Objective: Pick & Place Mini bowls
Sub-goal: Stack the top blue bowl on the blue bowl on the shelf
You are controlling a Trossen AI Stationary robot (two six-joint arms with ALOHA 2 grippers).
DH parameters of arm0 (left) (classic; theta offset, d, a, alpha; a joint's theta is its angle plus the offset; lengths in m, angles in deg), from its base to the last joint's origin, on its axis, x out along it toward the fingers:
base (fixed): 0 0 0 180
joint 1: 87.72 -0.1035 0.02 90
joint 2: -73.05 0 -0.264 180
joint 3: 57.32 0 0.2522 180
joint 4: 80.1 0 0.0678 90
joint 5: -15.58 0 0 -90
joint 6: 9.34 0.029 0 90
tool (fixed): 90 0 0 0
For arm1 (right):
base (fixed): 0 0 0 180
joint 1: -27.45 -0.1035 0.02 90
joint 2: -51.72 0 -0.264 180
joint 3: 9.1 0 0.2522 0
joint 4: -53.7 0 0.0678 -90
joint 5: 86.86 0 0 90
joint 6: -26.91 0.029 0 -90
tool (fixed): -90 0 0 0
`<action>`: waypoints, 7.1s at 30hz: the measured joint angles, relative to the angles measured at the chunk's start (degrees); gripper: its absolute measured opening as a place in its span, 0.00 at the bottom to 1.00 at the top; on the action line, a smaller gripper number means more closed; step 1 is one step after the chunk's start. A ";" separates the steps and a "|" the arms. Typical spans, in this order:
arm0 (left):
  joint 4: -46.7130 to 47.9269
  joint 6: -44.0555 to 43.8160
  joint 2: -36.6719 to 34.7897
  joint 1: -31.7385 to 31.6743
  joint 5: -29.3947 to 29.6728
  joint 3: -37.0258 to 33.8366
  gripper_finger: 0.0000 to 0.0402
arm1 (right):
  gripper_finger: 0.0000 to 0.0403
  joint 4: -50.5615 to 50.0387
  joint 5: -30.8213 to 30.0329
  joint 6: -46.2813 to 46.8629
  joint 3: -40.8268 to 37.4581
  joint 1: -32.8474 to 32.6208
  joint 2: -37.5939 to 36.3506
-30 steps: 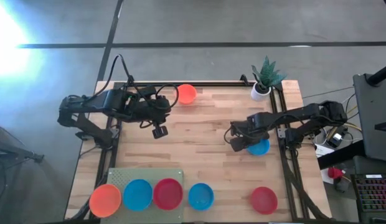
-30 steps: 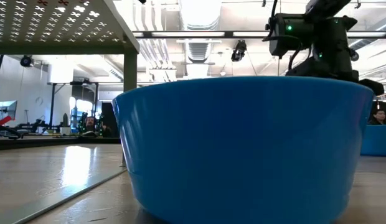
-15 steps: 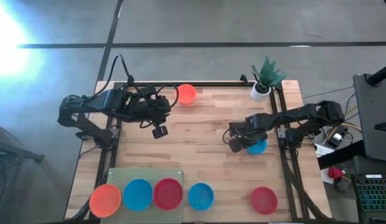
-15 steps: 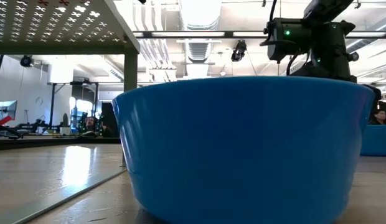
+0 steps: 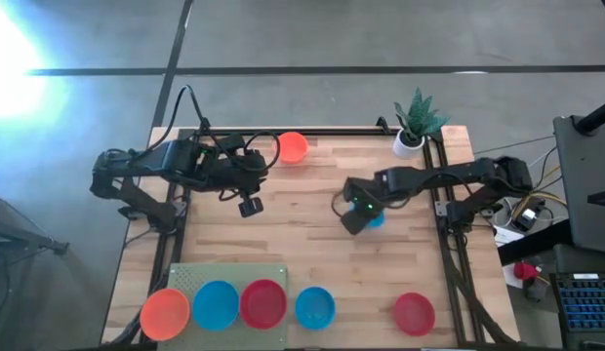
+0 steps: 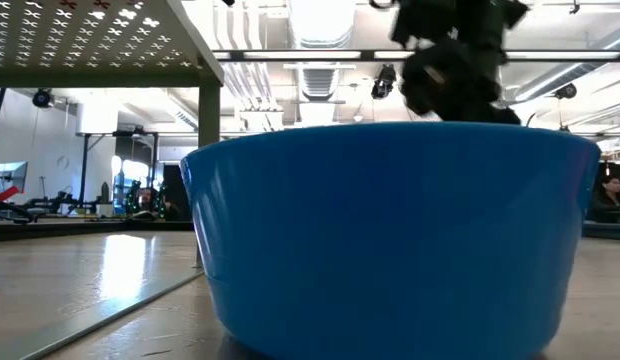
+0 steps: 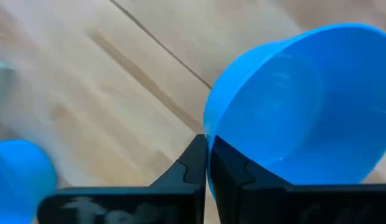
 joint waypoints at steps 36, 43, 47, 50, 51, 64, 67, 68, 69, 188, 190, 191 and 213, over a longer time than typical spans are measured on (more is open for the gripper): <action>-0.15 -0.02 0.00 0.00 -0.02 0.00 0.23 | 0.02 -17.10 -0.53 -41.99 43.11 2.61 37.73; -0.15 -0.03 0.00 0.01 -0.01 0.00 0.23 | 0.03 -17.20 -0.48 -42.01 43.46 2.57 37.45; -0.15 -0.02 0.00 0.00 0.00 0.00 0.23 | 0.09 -17.16 -0.40 -41.94 43.46 2.42 37.45; -0.15 -0.03 0.00 0.00 0.00 0.00 0.23 | 0.15 -17.15 -0.37 -41.89 43.46 2.41 37.45; -0.15 -0.04 0.00 0.00 0.00 0.00 0.23 | 0.17 -17.14 -0.37 -41.83 43.46 2.41 37.45; -0.15 -0.65 0.00 0.00 -0.02 0.00 0.23 | 0.26 -21.79 -1.26 -35.27 43.50 3.05 30.05; -0.15 -0.68 0.00 0.01 -0.02 0.00 0.23 | 0.25 -21.89 -4.72 -32.88 43.10 2.95 25.09; -0.15 -0.72 0.00 0.00 0.00 0.00 0.23 | 0.25 -21.86 -5.97 -32.06 42.94 2.84 23.35; -0.15 -0.91 0.00 0.00 -0.02 0.00 0.23 | 0.24 -21.84 -7.10 -31.55 42.61 2.79 21.54; -17.12 -25.80 16.66 -13.69 -16.63 -12.20 0.00 | 0.17 -19.18 -12.50 -37.76 40.44 -1.06 -11.71; -14.53 -25.99 13.31 -13.31 -16.42 -12.20 0.00 | 0.17 -19.18 -12.50 -37.76 40.44 -1.04 -11.71; -13.28 -25.84 11.84 -13.08 -16.42 -12.20 0.00 | 0.17 -19.17 -12.50 -37.78 40.44 -1.06 -11.70; 8.66 -25.09 -7.22 3.73 -24.63 -12.20 0.00 | 0.17 -19.12 -12.48 -37.78 40.44 -1.05 -11.70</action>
